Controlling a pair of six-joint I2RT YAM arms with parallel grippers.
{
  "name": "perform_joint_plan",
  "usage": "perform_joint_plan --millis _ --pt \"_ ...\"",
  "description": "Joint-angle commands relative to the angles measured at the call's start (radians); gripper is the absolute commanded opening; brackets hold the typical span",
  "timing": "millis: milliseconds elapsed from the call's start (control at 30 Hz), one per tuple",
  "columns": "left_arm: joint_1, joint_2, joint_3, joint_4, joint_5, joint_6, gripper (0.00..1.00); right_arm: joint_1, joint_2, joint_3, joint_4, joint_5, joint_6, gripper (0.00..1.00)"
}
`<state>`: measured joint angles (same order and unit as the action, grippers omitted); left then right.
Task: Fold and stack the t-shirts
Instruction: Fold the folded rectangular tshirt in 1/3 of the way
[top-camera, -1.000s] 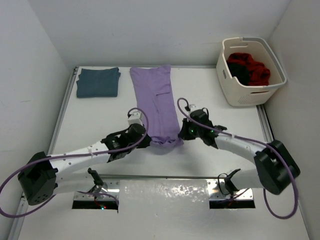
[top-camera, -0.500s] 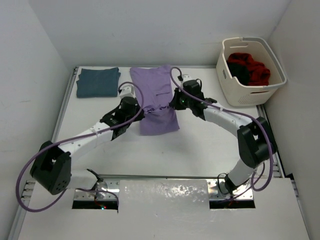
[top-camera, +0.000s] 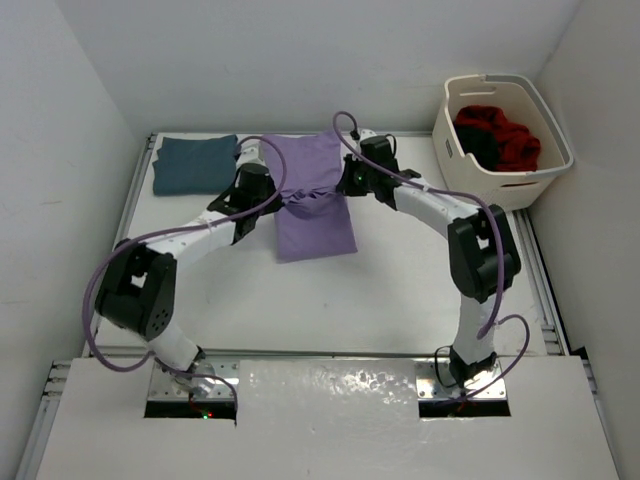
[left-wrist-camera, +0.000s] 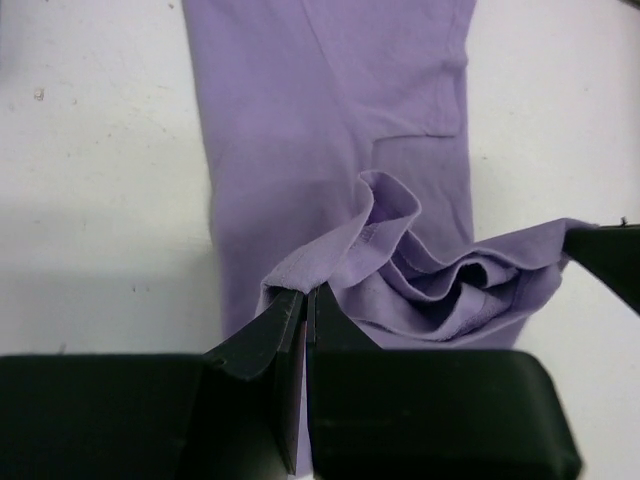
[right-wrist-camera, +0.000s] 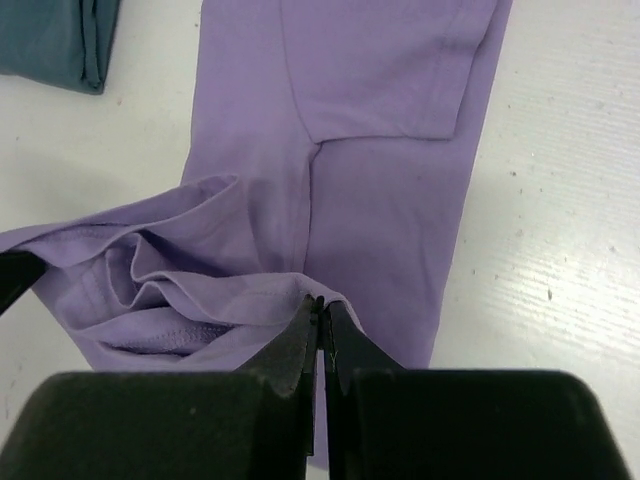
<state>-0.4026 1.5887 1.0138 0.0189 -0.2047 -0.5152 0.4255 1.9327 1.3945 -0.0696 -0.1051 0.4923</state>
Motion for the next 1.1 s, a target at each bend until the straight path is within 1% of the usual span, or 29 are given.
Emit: perform_joint_plan --millis 0,300,633,667,733,767,800,833,867,900,933,967,1067 --pt "0.033 0.045 0.058 0.053 0.039 0.024 0.00 -0.019 0.052 0.105 0.002 -0.013 -0.017 0.00" --pt "0.074 0.238 0.212 0.029 0.093 0.032 0.00 -0.047 0.210 0.250 -0.013 -0.025 -0.015 0.00" --pt "0.102 0.362 0.285 0.006 0.105 0.017 0.00 -0.067 0.340 0.340 0.014 -0.062 0.011 0.00" --pt "0.104 0.373 0.307 -0.003 0.106 0.017 0.00 -0.067 0.347 0.351 0.016 -0.068 0.017 0.01" --pt "0.107 0.402 0.330 -0.048 0.108 0.014 0.00 -0.068 0.359 0.357 0.020 -0.068 0.023 0.09" --pt "0.110 0.410 0.345 -0.065 0.103 0.006 0.03 -0.068 0.373 0.373 0.022 -0.071 0.020 0.23" --pt "0.114 0.416 0.351 -0.076 0.097 0.003 0.25 -0.071 0.383 0.394 0.013 -0.073 0.022 0.35" --pt "0.116 0.416 0.353 -0.076 0.097 0.003 0.45 -0.071 0.387 0.405 0.010 -0.073 0.020 0.35" --pt "0.116 0.412 0.355 -0.079 0.087 0.003 0.54 -0.073 0.387 0.411 0.008 -0.080 0.019 0.47" --pt "0.117 0.400 0.356 -0.086 0.079 0.004 0.70 -0.071 0.384 0.417 0.005 -0.082 0.014 0.54" --pt "0.119 0.390 0.358 -0.089 0.073 0.006 0.79 -0.074 0.379 0.420 0.002 -0.084 0.005 0.59" --pt "0.119 0.369 0.356 -0.091 0.059 0.007 0.85 -0.074 0.362 0.419 0.001 -0.081 0.000 0.64" --pt "0.119 0.314 0.333 -0.082 0.057 0.010 0.89 -0.074 0.296 0.370 0.010 -0.088 -0.018 0.66"
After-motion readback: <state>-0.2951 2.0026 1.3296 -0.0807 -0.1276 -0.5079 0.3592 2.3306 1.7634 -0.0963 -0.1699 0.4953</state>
